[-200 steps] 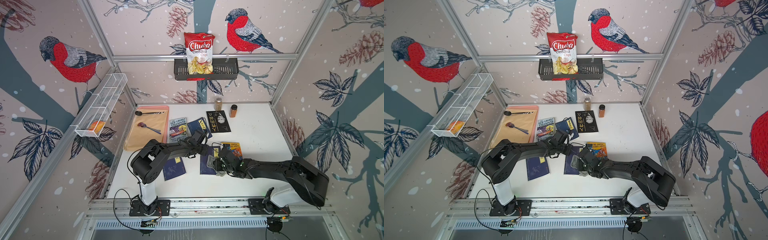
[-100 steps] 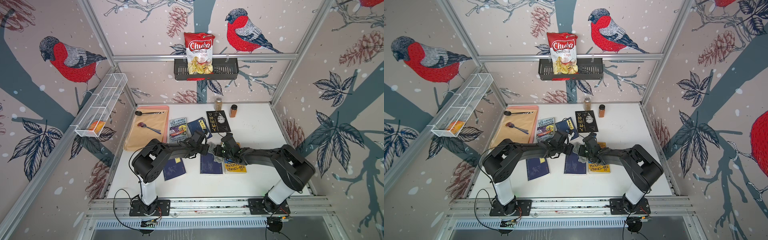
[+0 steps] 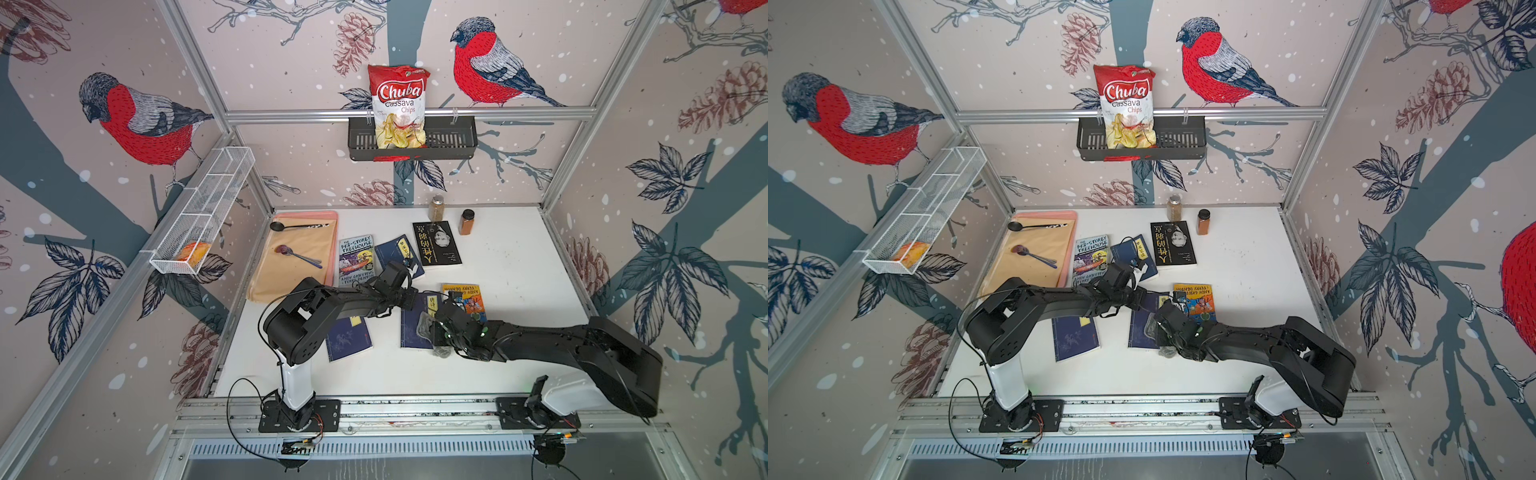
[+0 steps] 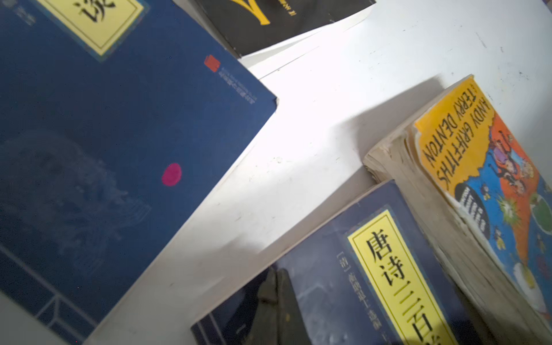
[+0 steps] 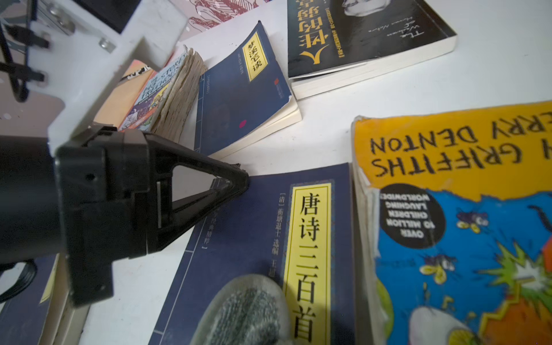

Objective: Wipe the cover of the book
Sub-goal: Wipe the dirt from the cover of the book.

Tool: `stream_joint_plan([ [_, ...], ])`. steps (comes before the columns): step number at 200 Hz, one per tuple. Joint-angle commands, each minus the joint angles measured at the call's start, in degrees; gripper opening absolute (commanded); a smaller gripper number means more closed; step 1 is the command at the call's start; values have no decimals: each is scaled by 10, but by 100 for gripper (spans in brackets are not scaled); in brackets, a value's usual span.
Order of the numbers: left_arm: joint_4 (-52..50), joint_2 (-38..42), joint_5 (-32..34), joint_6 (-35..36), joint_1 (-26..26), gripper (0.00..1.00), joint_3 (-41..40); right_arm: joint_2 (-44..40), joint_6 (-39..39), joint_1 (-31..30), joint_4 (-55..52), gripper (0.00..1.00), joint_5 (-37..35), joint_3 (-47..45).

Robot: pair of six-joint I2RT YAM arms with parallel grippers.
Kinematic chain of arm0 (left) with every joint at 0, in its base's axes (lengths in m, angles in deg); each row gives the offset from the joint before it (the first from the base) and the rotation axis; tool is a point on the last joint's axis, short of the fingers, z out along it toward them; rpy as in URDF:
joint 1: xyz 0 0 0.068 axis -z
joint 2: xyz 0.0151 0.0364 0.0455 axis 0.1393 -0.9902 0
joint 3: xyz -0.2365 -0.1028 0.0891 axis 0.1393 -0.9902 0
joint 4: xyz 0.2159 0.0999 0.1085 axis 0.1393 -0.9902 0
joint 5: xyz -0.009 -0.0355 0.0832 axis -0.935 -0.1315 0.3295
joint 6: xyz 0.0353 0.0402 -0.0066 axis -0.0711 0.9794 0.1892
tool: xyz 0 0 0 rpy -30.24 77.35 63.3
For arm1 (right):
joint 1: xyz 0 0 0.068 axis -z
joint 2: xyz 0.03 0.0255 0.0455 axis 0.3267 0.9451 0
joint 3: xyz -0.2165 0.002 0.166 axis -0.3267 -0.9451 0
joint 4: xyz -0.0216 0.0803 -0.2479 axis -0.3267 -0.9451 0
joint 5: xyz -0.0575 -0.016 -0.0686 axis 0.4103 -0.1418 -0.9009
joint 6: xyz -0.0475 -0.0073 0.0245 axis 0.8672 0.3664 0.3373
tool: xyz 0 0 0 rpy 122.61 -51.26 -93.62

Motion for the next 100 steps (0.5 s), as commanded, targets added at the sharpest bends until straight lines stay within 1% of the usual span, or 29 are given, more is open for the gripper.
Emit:
stream_joint_plan([
  [1, -177, -10, 24, 1, -1, 0, -15, 33, -4, 35, -57, 8, 26, -13],
  [27, -188, 6, 29, -4, 3, 0, -18, 80, 53, 121, 3, 7, 65, 20],
  [46, -197, 17, 42, -11, 9, 1, -23, 126, 87, 150, 7, 7, 77, 67],
  [71, -198, 27, 51, -20, 14, 3, -37, 165, 107, 150, 3, 7, 81, 101],
  [83, -196, 26, 54, -23, 14, 1, -44, 161, 109, 141, 0, 7, 71, 101],
  [100, -197, 16, 55, -23, 14, 0, -44, 137, 108, 114, -31, 7, 31, 100],
])
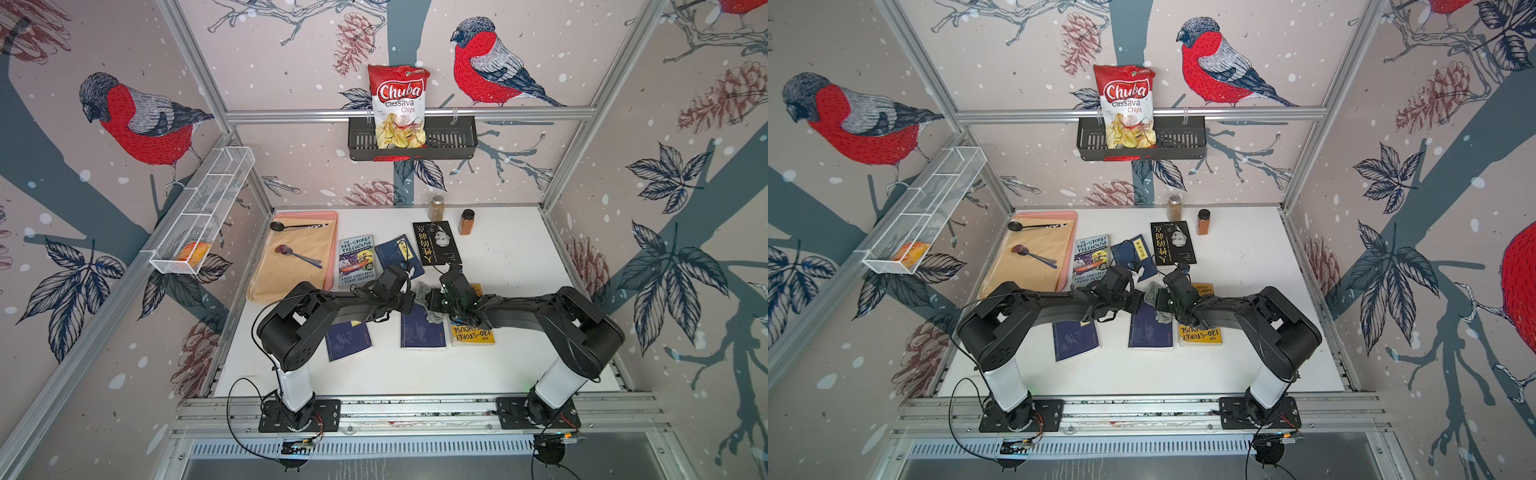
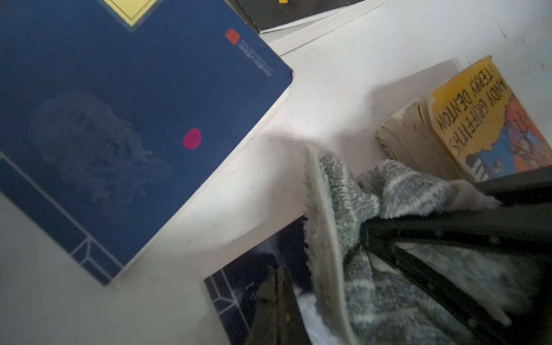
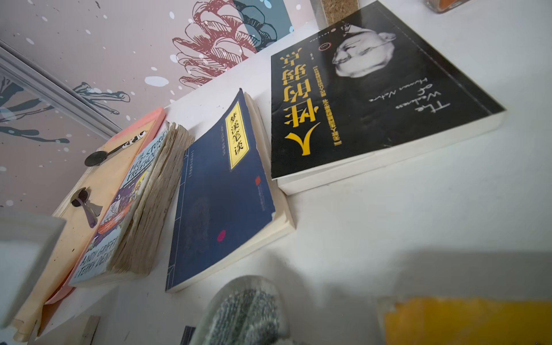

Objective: Wipe the cover of the book
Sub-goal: Wipe the dirt from the cover of the book.

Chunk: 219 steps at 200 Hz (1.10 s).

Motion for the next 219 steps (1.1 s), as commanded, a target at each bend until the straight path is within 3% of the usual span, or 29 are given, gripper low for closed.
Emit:
stream_joint_plan([
  [1, -178, -21, 19, -8, 1, 0, -14, -12, 16, -26, -145, 7, -45, -6],
  [41, -185, -35, 30, -5, 1, 0, -9, -111, -38, -105, -225, 10, -79, -40],
  [72, -183, -32, 28, -5, 1, 0, -12, -149, -93, -128, -193, 11, -36, -109],
  [100, -184, -29, 23, -5, 1, 4, -14, -110, -75, -99, -145, 10, -27, -110],
  [144, -180, -13, 23, -12, 5, 16, -27, -4, -11, -22, -93, 8, 4, -35],
  [173, -179, -8, 25, -15, 6, 18, -37, 12, 18, -20, -115, 8, -5, 1],
  [219, -179, -23, 27, -14, 6, 5, -33, -88, -4, -72, -179, 9, -43, -41],
])
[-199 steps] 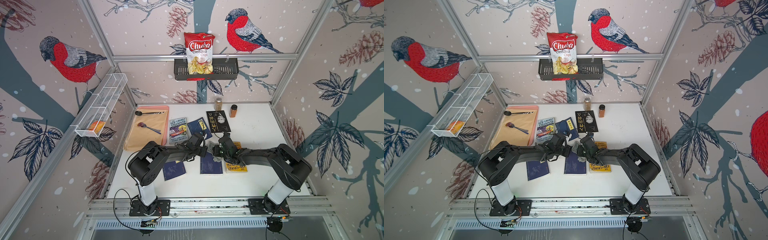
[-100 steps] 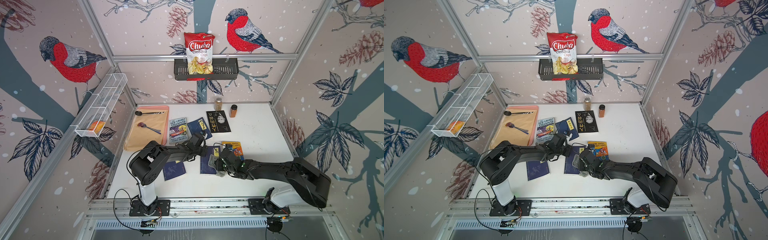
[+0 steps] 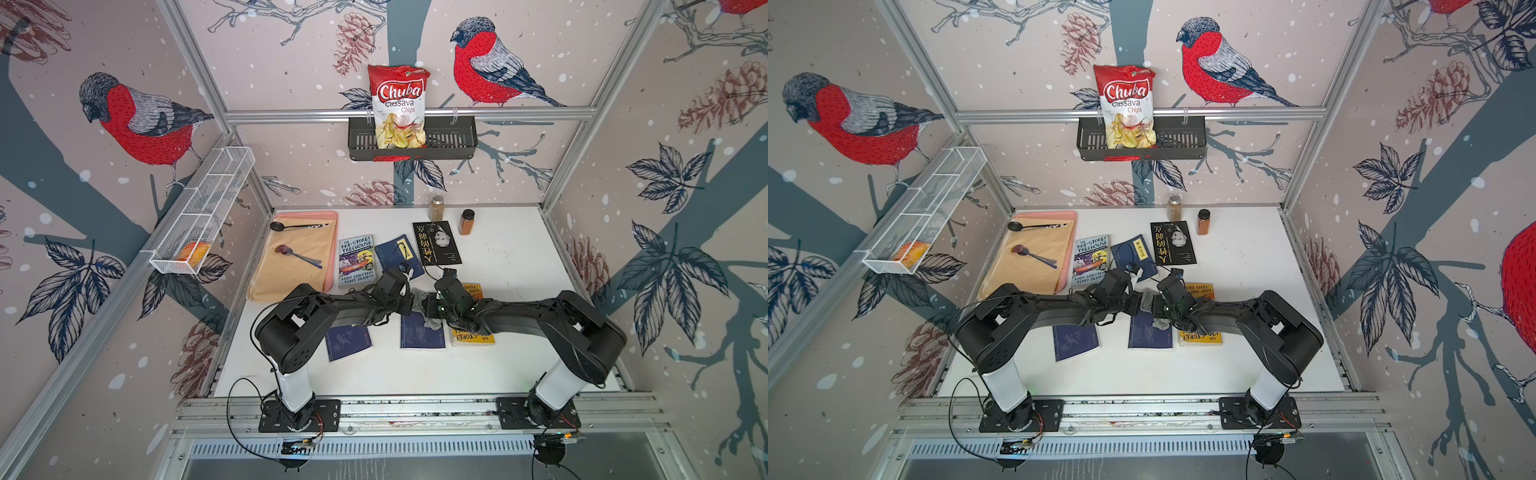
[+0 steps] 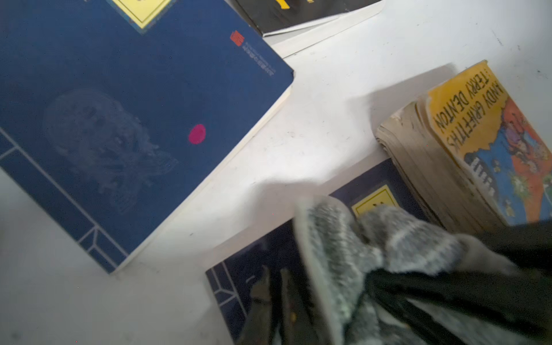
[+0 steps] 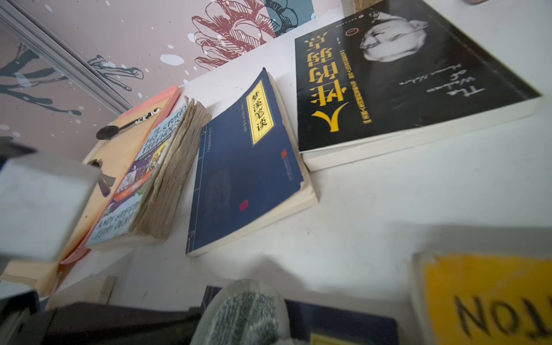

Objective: Wipe the cover of the book
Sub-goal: Wipe the dirt from the cover of the book.

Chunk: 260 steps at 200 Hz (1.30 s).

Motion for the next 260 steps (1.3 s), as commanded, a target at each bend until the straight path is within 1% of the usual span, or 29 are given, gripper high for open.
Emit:
stream_joint_plan([
  [1, -213, -24, 13, -4, 0, 5, -11, -45, -8, -29, -128, 9, -28, -28],
  [15, -213, -26, 13, -3, 0, 3, -10, -77, -36, -52, -135, 10, -20, -53],
  [30, -212, -25, 13, -3, 0, 1, -11, -93, -69, -68, -123, 10, -1, -83],
  [41, -211, -25, 12, -2, 0, 0, -13, -91, -82, -70, -99, 10, 14, -102],
  [54, -211, -25, 12, -2, 0, 0, -12, -73, -84, -64, -79, 10, 13, -107],
  [75, -210, -25, 12, -2, 0, 0, -13, -22, -54, -38, -58, 9, 9, -72],
  [95, -209, -27, 13, -3, 0, 0, -13, 34, -16, 7, -32, 8, 21, -17],
  [103, -207, -28, 13, -3, 0, 0, -15, 58, -2, 22, -35, 8, 21, 12],
  [115, -205, -31, 13, -4, 0, 0, -15, 83, 17, 27, -58, 7, 12, 53],
  [127, -203, -32, 12, -4, 0, 0, -17, 86, 26, 16, -81, 7, 6, 72],
  [140, -196, -32, 7, -6, 0, 0, -21, 65, 18, -9, -94, 7, -7, 60],
  [156, -185, -32, -1, -10, 0, 0, -27, 27, -10, -45, -96, 7, -14, 17],
  [181, -185, -34, -2, -11, -1, 0, -28, -28, -86, -99, -72, 8, 8, -67],
  [201, -180, -30, -6, -10, 0, 0, -33, -42, -121, -113, -32, 8, 28, -114],
  [217, -180, -33, -9, -8, 0, 0, -33, -21, -103, -86, -29, 8, 23, -103],
  [246, -179, -37, -8, -9, 0, 0, -33, 63, -27, 18, -10, 6, 39, -33],
  [260, -178, -35, -7, -9, 0, 0, -33, 101, 2, 47, -30, 5, 34, 13],
])
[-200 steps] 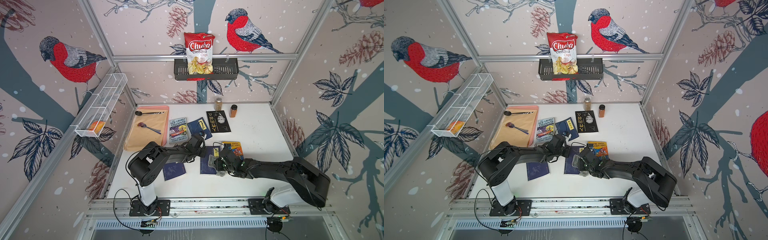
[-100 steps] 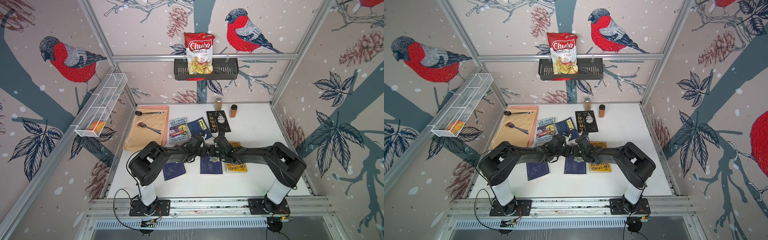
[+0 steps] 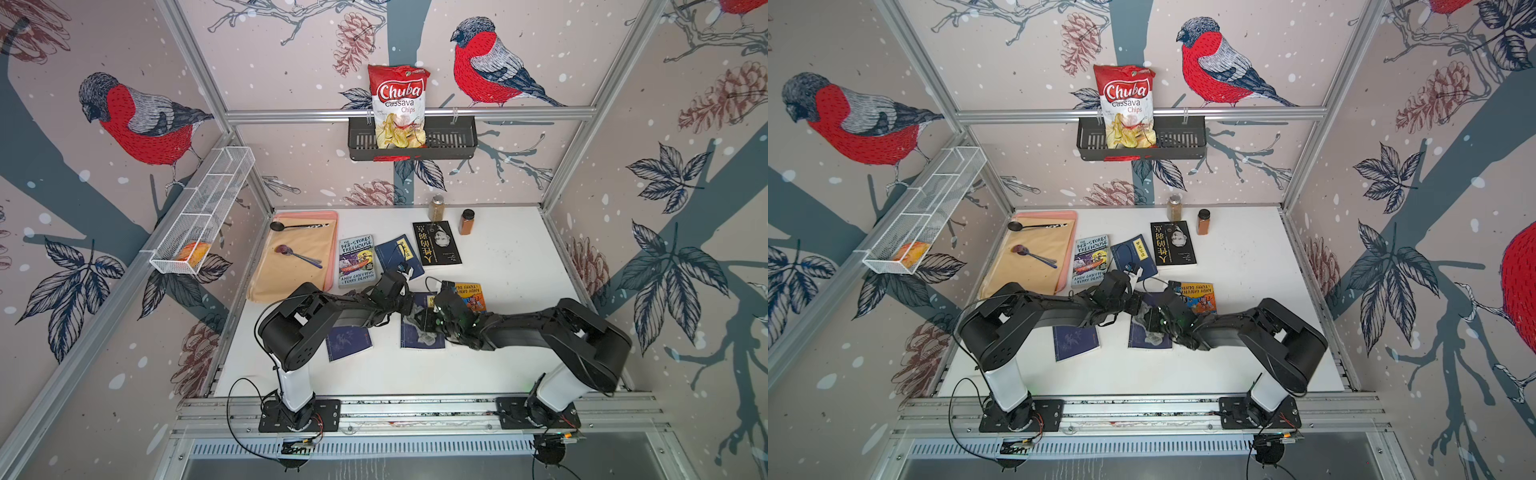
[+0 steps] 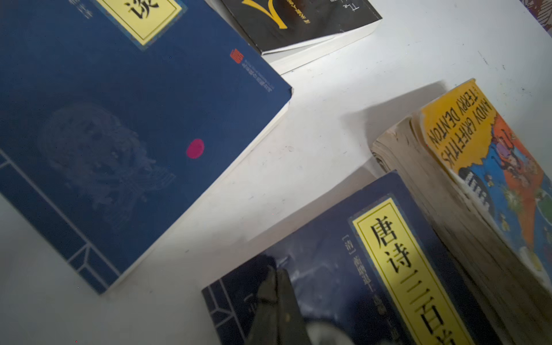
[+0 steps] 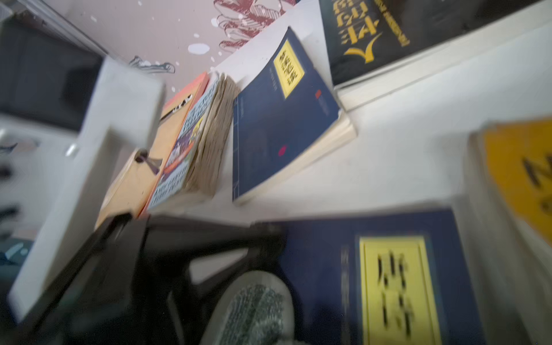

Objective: Wipe the cover of the book
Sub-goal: Wipe the dirt from the cover of the book.

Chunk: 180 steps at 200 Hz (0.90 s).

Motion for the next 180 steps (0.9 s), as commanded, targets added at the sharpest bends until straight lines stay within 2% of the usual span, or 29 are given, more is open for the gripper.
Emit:
stream_joint_plan([
  [1, -239, -22, -3, -5, 0, 0, -17, 57, 63, 41, -151, 5, -30, 42],
  [17, -238, -20, -2, -6, 0, 0, -18, 61, 74, 42, -161, 5, -30, 56],
  [39, -238, -21, -2, -8, -1, 0, -19, 18, 59, 6, -183, 5, -48, 23],
  [72, -240, -23, -2, -8, -1, 0, -19, -68, -34, -87, -202, 6, -55, -81],
  [89, -240, -23, -3, -8, -1, 0, -19, -96, -74, -107, -203, 7, -55, -125],
  [100, -240, -23, -4, -8, -1, 0, -19, -108, -76, -96, -195, 7, -64, -142],
  [118, -241, -24, -4, -5, -1, 0, -17, -97, -41, -37, -178, 7, -59, -133],
  [157, -237, -20, -4, -8, -1, 0, -23, 6, 58, 94, -145, 6, -57, -18],
  [180, -237, -21, -3, -7, -1, 0, -23, 36, 82, 97, -161, 5, -63, 23],
])
